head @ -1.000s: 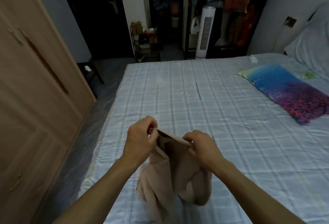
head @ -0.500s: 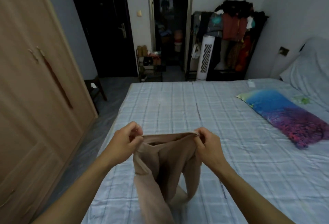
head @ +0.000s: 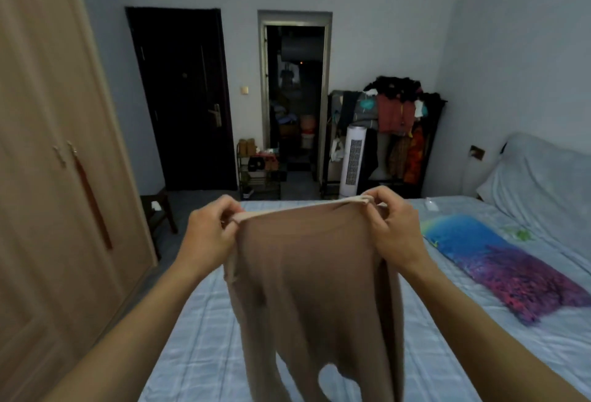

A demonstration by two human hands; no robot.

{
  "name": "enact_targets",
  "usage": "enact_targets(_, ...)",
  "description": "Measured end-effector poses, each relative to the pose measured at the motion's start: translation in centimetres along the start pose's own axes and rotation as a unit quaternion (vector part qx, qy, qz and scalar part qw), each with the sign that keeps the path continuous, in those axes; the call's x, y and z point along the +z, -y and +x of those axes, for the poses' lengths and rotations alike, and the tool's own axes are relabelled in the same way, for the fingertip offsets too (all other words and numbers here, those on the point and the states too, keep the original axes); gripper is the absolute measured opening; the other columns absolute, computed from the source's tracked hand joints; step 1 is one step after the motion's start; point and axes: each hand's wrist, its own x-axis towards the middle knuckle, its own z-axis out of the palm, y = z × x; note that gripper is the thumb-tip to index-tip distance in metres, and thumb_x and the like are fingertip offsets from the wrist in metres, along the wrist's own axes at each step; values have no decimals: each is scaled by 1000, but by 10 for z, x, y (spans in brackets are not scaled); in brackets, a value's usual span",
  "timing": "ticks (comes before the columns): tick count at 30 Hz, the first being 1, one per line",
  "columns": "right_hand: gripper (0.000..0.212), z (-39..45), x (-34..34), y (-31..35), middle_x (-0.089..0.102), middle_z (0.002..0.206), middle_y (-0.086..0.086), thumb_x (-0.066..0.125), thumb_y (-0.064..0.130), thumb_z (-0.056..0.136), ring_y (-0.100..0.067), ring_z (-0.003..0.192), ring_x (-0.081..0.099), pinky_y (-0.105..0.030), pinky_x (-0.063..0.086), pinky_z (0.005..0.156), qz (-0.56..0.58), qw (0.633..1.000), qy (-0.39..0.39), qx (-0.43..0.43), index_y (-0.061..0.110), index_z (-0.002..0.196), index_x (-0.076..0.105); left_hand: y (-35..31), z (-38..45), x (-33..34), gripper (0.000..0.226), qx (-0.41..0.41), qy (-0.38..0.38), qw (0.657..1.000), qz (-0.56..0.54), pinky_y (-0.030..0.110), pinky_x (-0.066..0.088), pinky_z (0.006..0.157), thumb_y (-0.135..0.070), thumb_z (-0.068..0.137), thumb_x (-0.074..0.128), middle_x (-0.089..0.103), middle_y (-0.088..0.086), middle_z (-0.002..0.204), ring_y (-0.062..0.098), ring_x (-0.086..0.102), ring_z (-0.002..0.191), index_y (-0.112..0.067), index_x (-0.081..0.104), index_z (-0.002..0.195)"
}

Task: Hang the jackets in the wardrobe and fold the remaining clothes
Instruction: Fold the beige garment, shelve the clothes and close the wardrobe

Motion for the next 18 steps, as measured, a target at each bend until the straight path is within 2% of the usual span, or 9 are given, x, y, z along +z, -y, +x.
enact_targets(2,13,15,-14,10,65,75,-2,62,13,95,-12,68,58,-25,45,61,26,999,-17,-9,16,84,66,-13,14,-8,16,21,-27,999,-32,16,45,64,-9,89,66,65,-10,76,4,59,72,-24,64,84)
enact_targets(4,12,23,-25,15,65,76,-6,61,16,96,-22,73,59,-34,47,64,30,1000,-7,-8,14,86,68,-22,21,-11,14,40,-23,998,-48,11,40,59,-13,90,67,64,-8,73,2,55,67,-26,65,83)
enact_targets(8,13,13,-37,4,66,78,-9,61,16,96,-24,74,60,-37,47,63,6,999,45,3,13,86,68,-23,15,-14,13,18,110,983,-148,13,44,60,-6,86,74,70,-6,72,0,59,63,-19,72,82)
enact_targets(11,12,-5,-43,-13,64,80,-14,64,18,94,-27,72,63,-41,51,62,32,992,116,35,16,83,68,-12,4,-15,8,-18,173,963,-206,18,50,62,-13,77,80,74,3,76,8,65,67,-15,75,82)
enact_targets(13,13,-14,-45,-21,63,80,-14,65,21,94,-21,66,63,-40,52,58,50,988,138,55,23,82,69,-5,-1,-18,14,-27,218,951,-217,19,54,64,-23,72,83,76,8,81,14,69,71,-18,77,84)
enact_targets(15,16,-20,-46,-24,64,81,-12,66,20,93,-16,66,64,-32,52,58,60,985,146,62,29,82,71,-1,-2,-20,23,-26,264,940,-216,23,54,67,-30,70,87,75,12,83,18,69,74,-19,78,88)
enact_targets(18,16,-25,-46,-26,66,81,-7,68,18,92,-14,68,68,-26,55,60,77,981,165,75,30,82,72,2,-4,-22,34,-11,291,928,-234,22,53,67,-40,65,90,74,11,83,16,67,73,-17,79,88)
